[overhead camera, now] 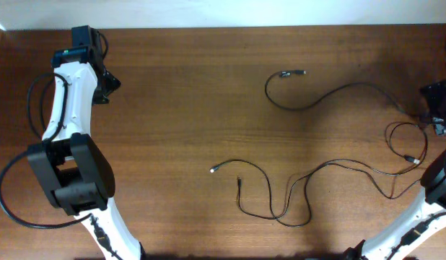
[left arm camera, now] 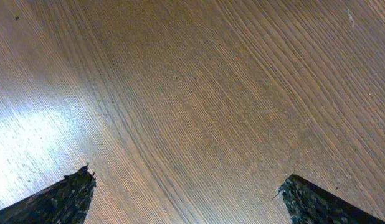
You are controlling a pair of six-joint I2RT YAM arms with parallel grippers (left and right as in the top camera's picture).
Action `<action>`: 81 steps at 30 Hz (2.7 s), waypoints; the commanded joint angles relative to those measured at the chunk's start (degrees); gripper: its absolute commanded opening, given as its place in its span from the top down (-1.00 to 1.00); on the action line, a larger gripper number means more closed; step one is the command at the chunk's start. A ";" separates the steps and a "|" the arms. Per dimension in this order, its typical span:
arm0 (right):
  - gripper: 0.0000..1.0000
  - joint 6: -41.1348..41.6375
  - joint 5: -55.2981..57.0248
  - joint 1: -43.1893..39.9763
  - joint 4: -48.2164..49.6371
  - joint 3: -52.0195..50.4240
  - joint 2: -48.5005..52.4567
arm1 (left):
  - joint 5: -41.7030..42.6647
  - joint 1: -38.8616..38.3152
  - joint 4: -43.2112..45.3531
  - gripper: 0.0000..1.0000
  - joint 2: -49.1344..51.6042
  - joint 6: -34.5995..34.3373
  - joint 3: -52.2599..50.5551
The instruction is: Untangle cables
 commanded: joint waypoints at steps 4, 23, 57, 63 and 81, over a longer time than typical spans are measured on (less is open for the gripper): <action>-0.98 -16.79 -3.13 2.64 -10.69 0.17 -6.19 | -0.22 0.02 -0.02 -0.98 -1.40 -0.57 -0.22; -0.98 -20.79 9.79 12.48 -27.87 -10.38 -11.89 | -0.22 0.02 -0.02 -0.98 -1.38 -0.57 -0.24; 0.92 -15.41 5.07 -4.83 -18.14 6.05 -12.02 | -0.22 0.02 -0.02 -0.98 -1.40 -0.57 -0.24; -0.04 -15.58 8.04 -10.88 -21.09 6.01 -12.02 | -0.22 0.02 -0.02 -0.98 -1.40 -0.57 -0.22; -0.98 -35.56 -10.75 3.85 -36.28 5.97 -25.40 | -0.22 0.02 -0.02 -0.98 -1.40 -0.57 -0.24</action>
